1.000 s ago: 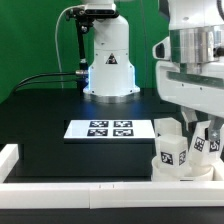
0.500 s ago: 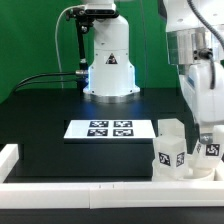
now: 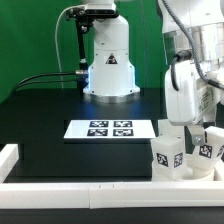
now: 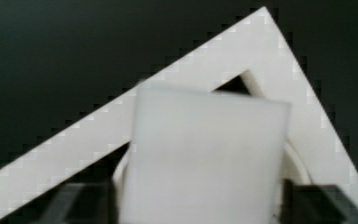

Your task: Assemble stool

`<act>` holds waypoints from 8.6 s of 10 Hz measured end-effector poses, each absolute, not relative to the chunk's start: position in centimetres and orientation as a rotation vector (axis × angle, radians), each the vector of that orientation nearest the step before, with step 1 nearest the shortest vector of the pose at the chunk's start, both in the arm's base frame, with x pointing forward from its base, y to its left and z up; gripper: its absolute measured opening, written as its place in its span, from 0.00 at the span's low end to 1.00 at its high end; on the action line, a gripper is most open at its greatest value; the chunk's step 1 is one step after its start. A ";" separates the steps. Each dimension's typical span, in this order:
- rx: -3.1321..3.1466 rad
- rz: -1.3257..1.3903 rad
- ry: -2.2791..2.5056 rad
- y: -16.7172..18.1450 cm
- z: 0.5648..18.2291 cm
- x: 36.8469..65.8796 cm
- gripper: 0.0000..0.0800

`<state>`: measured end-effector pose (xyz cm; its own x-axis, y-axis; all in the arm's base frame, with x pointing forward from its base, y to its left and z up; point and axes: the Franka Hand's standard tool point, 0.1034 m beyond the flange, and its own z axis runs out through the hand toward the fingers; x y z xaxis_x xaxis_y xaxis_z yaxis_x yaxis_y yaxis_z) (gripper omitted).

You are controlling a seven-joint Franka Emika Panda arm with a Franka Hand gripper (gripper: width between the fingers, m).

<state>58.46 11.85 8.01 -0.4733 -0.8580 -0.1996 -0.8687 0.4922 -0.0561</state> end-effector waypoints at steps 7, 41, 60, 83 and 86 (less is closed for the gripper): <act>-2.487 0.024 1.654 12.8 10.6 59.4 0.81; -1.988 0.071 2.276 9.5 8.2 60.4 0.42; -3.052 -0.096 -0.101 9.7 10.4 61.1 0.81; -3.071 0.073 0.571 10.9 7.1 61.1 0.43; -2.947 0.085 0.958 10.5 7.0 61.2 0.43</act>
Offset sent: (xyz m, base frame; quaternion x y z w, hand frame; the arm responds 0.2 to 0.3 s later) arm 0.0113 0.0243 0.0291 -0.0919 0.0007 -0.4753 0.8750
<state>61.21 10.46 6.97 0.8076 -0.5862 -0.0650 -0.5884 -0.8082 -0.0225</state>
